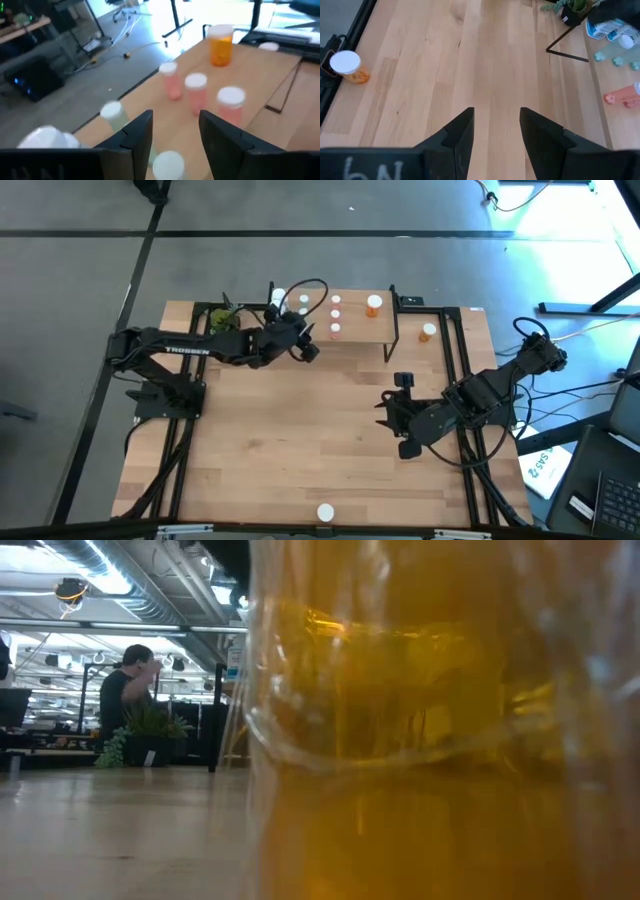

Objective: Pick and place medicine bottles onto shelf by color
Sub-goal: Put the bottom orange pill bottle on the shelf aligned with the other orange pill bottle

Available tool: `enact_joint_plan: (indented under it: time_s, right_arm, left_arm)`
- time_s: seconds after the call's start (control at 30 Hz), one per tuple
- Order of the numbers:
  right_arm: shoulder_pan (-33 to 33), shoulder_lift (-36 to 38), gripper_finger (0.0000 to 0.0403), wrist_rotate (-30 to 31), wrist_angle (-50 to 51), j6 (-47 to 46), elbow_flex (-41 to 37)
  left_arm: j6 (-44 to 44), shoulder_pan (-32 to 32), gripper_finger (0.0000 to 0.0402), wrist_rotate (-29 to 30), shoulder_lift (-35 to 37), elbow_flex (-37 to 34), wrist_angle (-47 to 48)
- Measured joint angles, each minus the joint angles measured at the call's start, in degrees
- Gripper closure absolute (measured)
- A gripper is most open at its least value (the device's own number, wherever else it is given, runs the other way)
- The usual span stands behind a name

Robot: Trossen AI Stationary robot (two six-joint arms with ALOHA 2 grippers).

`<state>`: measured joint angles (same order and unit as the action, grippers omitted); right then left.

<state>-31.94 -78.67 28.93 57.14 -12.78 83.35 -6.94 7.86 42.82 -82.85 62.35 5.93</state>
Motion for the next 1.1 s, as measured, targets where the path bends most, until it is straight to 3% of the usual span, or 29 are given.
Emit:
enact_joint_plan:
  time_s: [0.27,0.73,0.8,0.93,1.1]
  right_arm:
    - [0.0,0.0,0.0242,0.2,1.2,-1.6,0.0]
    - [-3.7,0.0,0.0242,-0.6,2.6,-1.7,0.0]
    - [-5.3,0.0,0.0242,-0.6,2.5,-1.3,0.0]
    - [-7.4,0.0,0.0242,-0.7,1.7,-1.5,0.0]
    - [-8.5,0.0,0.0242,-5.2,-0.2,1.3,-0.6]
  left_arm:
    - [5.8,-7.2,0.0248,0.3,4.7,1.3,0.2]
    - [10.6,-29.5,0.0249,-0.3,5.6,1.2,1.9]
    - [10.6,-32.7,0.0248,-1.9,5.6,1.2,2.4]
    - [10.7,-37.4,0.0249,-10.8,4.4,1.2,1.6]
    - [10.6,-41.8,0.0247,-12.4,0.8,1.2,-0.3]
